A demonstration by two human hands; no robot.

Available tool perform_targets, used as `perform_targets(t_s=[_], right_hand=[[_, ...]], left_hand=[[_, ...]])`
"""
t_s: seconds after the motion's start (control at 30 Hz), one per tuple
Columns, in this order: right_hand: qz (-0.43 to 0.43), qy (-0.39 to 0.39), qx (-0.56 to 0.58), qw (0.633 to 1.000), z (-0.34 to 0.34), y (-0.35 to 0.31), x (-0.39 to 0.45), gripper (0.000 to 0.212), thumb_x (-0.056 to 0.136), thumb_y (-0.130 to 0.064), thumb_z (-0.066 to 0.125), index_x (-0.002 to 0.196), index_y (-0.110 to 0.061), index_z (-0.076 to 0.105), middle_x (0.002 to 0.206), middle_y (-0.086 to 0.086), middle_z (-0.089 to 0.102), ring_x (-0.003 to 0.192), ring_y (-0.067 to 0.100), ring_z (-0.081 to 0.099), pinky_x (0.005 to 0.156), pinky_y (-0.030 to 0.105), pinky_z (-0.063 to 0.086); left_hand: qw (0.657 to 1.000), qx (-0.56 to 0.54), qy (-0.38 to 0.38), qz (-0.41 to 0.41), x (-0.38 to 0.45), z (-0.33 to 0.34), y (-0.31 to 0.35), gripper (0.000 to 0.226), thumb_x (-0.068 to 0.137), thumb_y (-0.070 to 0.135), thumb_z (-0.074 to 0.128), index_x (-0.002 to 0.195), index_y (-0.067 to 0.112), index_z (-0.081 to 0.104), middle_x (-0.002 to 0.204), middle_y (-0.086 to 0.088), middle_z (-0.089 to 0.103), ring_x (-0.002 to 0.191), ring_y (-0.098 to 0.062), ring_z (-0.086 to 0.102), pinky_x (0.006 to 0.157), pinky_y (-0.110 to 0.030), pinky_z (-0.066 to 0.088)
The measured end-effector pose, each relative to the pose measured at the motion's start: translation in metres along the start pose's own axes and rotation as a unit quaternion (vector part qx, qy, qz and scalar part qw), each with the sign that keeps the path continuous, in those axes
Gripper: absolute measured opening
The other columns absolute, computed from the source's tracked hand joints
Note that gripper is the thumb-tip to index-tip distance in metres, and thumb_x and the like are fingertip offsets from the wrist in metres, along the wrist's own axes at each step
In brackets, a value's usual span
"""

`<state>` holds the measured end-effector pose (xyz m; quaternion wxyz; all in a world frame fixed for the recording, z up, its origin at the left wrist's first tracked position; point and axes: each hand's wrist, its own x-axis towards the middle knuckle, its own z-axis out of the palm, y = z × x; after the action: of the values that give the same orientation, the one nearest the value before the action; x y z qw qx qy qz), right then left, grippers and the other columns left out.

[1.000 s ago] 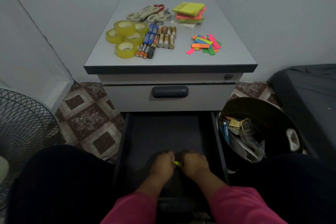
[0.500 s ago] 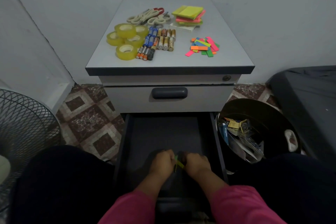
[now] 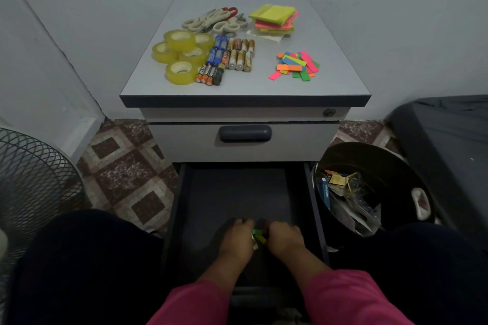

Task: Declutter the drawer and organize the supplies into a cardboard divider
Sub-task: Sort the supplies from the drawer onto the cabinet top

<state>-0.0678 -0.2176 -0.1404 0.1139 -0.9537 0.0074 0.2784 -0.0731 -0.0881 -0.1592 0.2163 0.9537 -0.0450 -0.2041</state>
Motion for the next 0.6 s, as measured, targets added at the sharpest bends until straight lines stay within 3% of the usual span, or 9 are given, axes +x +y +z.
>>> perform_targets(t_s=[0.17, 0.43, 0.6], right_hand=[[0.007, -0.003, -0.002, 1.0, 0.001, 0.001, 0.001, 0.028, 0.092, -0.019, 0.048, 0.118, -0.023, 0.057, 0.123, 0.004, 0.061, 0.118, 0.022, 0.055, 0.1, 0.034, 0.034], [0.008, 0.001, -0.005, 1.0, 0.003, 0.002, 0.002, 0.026, 0.093, -0.021, 0.048, 0.116, -0.022, 0.059, 0.121, 0.004, 0.062, 0.116, 0.021, 0.056, 0.099, 0.033, 0.035], [0.004, -0.005, -0.014, 1.0, 0.003, 0.002, 0.002, 0.026, 0.094, -0.021, 0.046, 0.115, -0.022, 0.061, 0.121, 0.004, 0.063, 0.114, 0.022, 0.057, 0.096, 0.033, 0.037]], left_hand=[[1.0, 0.005, -0.015, -0.007, 0.002, -0.004, -0.005, 0.019, 0.089, 0.014, 0.055, 0.108, 0.011, 0.053, 0.119, -0.013, 0.05, 0.106, -0.029, 0.054, 0.092, -0.034, 0.045], [1.0, 0.008, -0.022, -0.013, 0.003, -0.009, -0.012, 0.024, 0.09, 0.016, 0.054, 0.114, 0.017, 0.054, 0.123, -0.008, 0.05, 0.109, -0.026, 0.053, 0.09, -0.029, 0.044], [0.998, 0.053, -0.034, -0.031, 0.004, -0.007, -0.01, 0.023, 0.094, 0.012, 0.049, 0.114, 0.007, 0.059, 0.125, -0.013, 0.049, 0.112, -0.028, 0.053, 0.097, -0.033, 0.044]])
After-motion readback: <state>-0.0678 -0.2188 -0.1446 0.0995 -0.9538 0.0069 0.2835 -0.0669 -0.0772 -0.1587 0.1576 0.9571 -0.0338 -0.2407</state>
